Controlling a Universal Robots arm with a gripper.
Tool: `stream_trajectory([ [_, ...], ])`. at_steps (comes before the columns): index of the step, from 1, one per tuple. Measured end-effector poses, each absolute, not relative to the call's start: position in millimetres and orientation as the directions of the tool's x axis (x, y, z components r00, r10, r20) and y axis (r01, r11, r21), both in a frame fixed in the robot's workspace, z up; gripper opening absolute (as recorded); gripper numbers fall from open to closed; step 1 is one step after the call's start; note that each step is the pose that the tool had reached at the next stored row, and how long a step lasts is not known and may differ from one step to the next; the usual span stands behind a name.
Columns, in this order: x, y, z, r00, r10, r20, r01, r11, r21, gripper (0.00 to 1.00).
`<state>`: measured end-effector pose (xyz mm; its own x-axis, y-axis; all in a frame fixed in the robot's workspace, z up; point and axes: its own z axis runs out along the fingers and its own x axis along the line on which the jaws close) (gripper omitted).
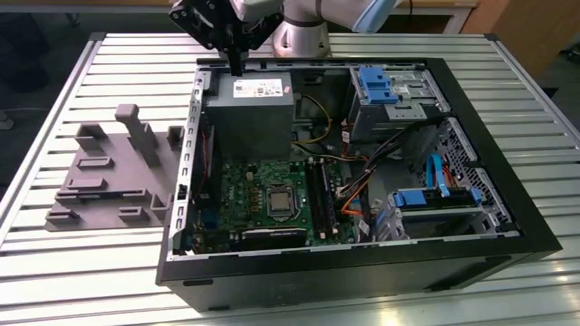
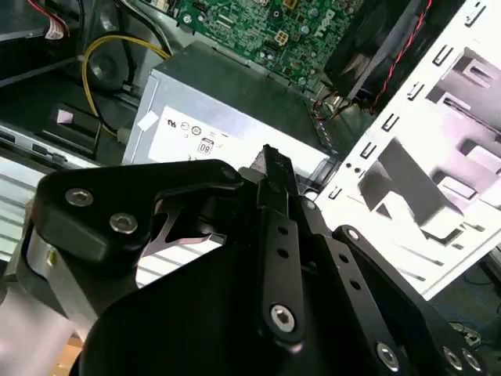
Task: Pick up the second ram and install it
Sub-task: 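Reach for the second ram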
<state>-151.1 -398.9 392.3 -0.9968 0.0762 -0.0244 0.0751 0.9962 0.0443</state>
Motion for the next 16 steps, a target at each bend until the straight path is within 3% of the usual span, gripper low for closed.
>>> stream_trajectory([
  [16, -175.5, -398.9, 388.4, -0.997, 0.076, -0.024, 0.075, 0.996, 0.044, 0.11],
])
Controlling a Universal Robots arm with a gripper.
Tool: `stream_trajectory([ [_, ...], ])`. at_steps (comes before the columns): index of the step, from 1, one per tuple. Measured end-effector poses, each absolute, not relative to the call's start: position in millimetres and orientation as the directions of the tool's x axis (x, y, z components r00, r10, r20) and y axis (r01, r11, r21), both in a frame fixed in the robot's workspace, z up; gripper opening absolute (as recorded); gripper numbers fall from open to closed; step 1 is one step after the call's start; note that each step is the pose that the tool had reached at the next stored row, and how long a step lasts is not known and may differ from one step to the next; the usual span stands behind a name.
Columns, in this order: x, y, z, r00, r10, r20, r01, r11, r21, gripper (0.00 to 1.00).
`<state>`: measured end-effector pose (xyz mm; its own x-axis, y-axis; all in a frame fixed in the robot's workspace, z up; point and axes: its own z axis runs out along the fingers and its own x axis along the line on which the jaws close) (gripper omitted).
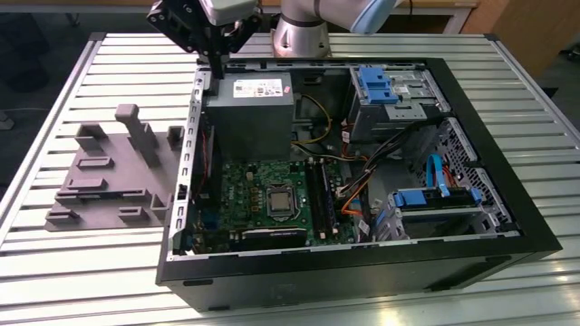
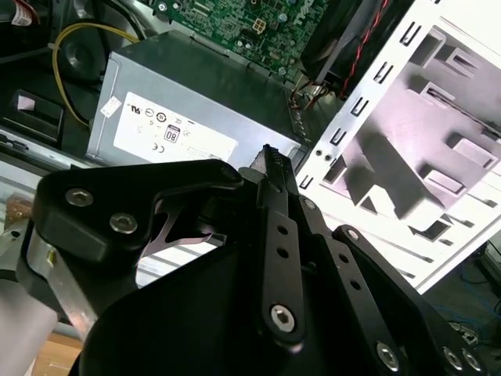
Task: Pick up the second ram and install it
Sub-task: 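Reach for the second ram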
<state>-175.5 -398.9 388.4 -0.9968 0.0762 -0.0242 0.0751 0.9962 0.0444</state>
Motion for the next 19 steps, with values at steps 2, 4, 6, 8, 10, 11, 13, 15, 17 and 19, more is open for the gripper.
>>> stream_trajectory([
  [2, -176.3, -398.9, 388.3, -0.997, 0.076, -0.024, 0.075, 0.996, 0.044, 0.11],
  [4, -177.2, -398.9, 388.2, -0.997, 0.076, -0.024, 0.075, 0.996, 0.044, 0.11],
  [6, -178.0, -398.9, 388.1, -0.997, 0.076, -0.024, 0.075, 0.996, 0.044, 0.11],
  [8, -178.9, -398.9, 387.9, -0.997, 0.076, -0.024, 0.075, 0.996, 0.044, 0.11],
  [10, -179.7, -398.9, 387.8, -0.997, 0.076, -0.024, 0.075, 0.996, 0.044, 0.11],
  [11, -180.1, -398.9, 387.7, -0.997, 0.076, -0.024, 0.075, 0.996, 0.044, 0.11],
  [13, -181.1, -398.9, 387.6, -0.997, 0.076, -0.024, 0.075, 0.996, 0.044, 0.11],
  [15, -199.1, -398.9, 384.9, -0.997, 0.076, -0.024, 0.075, 0.996, 0.044, 0.11],
  [17, -199.9, -398.9, 384.7, -0.997, 0.076, -0.024, 0.075, 0.996, 0.044, 0.11],
  [19, -200.7, -398.9, 384.6, -0.997, 0.076, -0.024, 0.075, 0.996, 0.044, 0.11],
])
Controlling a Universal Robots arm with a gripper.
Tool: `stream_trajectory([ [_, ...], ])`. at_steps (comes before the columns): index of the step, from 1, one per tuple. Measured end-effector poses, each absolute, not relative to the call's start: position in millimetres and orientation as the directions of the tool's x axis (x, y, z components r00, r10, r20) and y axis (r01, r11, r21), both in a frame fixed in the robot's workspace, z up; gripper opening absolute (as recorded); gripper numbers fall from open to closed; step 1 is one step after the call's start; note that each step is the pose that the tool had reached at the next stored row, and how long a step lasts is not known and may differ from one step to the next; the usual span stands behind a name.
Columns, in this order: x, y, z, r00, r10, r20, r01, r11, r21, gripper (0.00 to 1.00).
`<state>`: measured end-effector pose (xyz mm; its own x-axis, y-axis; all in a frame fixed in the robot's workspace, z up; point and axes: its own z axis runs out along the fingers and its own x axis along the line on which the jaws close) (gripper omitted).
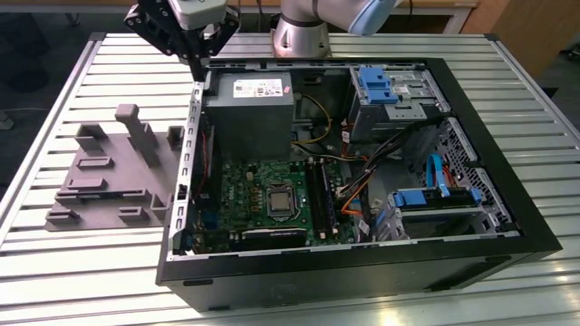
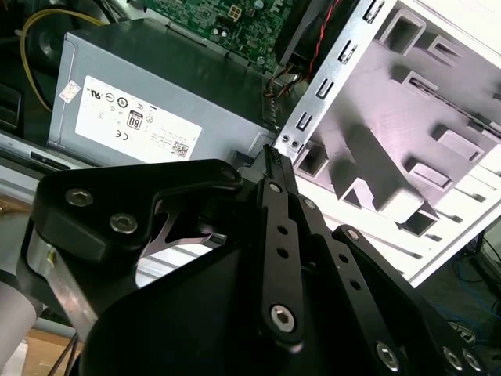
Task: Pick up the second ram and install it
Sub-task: 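Reach for the second ram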
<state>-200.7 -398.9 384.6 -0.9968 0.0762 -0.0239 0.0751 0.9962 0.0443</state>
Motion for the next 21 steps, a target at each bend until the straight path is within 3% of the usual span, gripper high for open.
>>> stream_trajectory([
  [21, -209.6, -398.9, 383.2, -0.997, 0.076, -0.024, 0.075, 0.996, 0.044, 0.11],
])
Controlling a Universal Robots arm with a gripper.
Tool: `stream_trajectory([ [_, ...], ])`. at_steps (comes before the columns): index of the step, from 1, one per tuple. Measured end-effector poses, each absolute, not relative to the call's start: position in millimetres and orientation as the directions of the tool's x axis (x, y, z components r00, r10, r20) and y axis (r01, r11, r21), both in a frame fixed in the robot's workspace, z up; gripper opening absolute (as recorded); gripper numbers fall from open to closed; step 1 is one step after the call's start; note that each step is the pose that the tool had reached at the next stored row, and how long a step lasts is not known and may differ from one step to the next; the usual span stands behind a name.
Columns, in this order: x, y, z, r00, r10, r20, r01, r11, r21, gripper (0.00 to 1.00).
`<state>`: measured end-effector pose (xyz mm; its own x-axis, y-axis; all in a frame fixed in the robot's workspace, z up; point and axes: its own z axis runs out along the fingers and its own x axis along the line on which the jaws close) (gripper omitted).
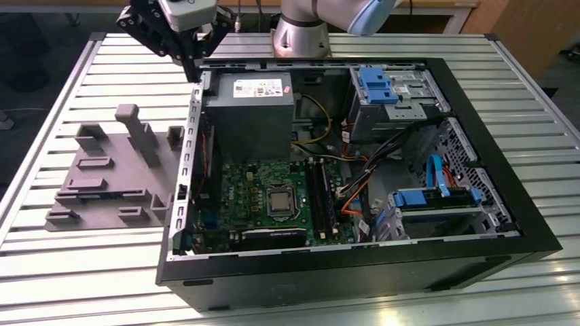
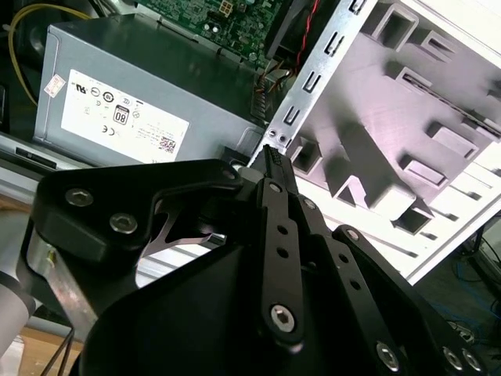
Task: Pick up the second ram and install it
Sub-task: 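Reach for the second ram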
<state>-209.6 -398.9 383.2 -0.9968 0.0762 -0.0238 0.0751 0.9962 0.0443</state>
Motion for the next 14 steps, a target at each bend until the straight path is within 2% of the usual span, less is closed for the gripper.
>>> stream_trajectory([
  [14, -216.7, -398.9, 382.1, -0.997, 0.076, -0.024, 0.075, 0.996, 0.044, 0.11],
])
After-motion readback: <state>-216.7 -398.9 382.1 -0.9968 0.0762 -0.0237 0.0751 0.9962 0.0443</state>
